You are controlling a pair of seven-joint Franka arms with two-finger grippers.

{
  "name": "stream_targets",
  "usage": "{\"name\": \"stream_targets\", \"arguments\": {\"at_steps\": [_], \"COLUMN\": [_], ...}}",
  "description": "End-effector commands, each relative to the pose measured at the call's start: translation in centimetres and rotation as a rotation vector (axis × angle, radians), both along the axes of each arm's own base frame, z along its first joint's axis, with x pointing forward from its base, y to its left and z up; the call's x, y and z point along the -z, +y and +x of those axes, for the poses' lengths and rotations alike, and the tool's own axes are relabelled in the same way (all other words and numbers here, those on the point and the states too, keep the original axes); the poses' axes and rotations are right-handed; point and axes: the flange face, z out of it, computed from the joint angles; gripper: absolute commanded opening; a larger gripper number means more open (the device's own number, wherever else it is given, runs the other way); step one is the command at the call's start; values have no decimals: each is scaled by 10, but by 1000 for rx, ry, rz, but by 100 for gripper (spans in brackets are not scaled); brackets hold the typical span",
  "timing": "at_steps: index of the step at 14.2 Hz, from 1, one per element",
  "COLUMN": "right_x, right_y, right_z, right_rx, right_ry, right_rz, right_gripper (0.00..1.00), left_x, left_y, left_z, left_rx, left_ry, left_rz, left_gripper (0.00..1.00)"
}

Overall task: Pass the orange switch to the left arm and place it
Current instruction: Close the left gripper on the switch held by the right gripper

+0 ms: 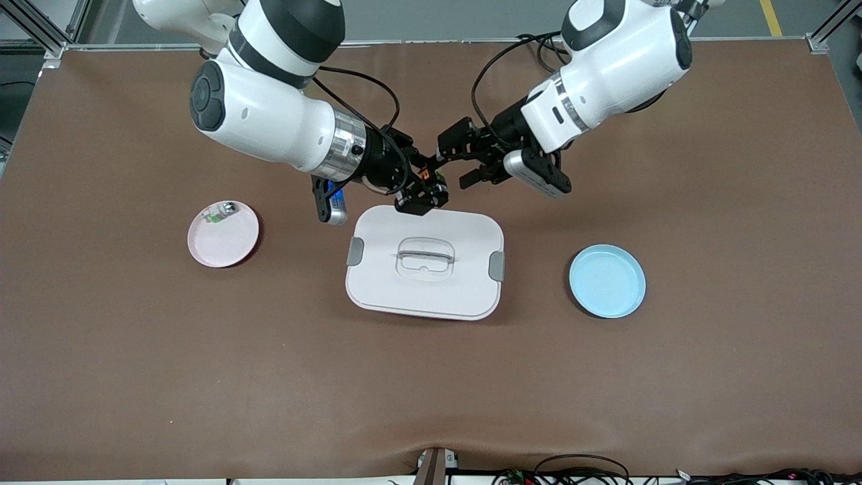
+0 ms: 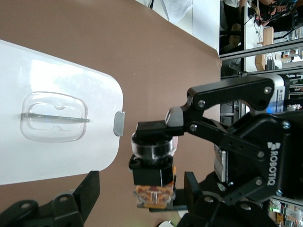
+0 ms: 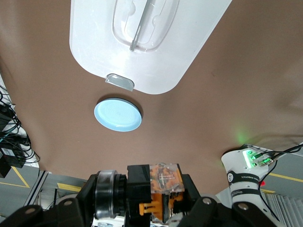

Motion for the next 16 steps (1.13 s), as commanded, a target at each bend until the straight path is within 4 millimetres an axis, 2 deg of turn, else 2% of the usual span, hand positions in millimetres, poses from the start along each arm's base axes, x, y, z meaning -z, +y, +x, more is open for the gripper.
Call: {"name": "stream_targets", "arguments": {"at_steps": [1,2,3,5,6,8,10,11,12,13,15,16], "right_x": [-3,-3,-3,-4,-3,-3,-2,-2,-3,-2,-2,-2], "right_y": [6,6,6,6,6,6,6,6,6,6,6,6], "right_z": [2,2,2,2,2,2,2,2,2,2,2,2], "right_rx": [12,11,11,11,11,11,11,11,11,10,10,10], "right_ry": [-5,-4,-4,-5,-4,-3,-4,-4,-3,-2,-1,-2], "right_rz": [-9,-10,-10,-9,-10,-11,-12,-12,-11,-11,-10,-11], "right_gripper": [25,25,25,25,25,25,25,25,25,37,96,100], "left_x": [7,9,10,15,15,13,12,10,10,8,9,9], "left_y": [-19,-21,-21,-20,-19,-18,-16,-13,-12,-12,-9,-10], "left_z": [-6,-7,-8,-11,-10,-11,-8,-7,-6,-6,-4,-5], "left_rx": [-26,-27,-27,-22,-24,-21,-30,-32,-32,-30,-16,10], "left_ry": [-13,-15,-13,-11,-10,-13,-13,-19,-24,-28,-30,-37], "left_rz": [-33,-34,-30,-19,-19,-18,-20,-20,-18,-17,-2,21], "left_gripper": [76,73,63,32,24,23,6,0,0,0,0,0]}}
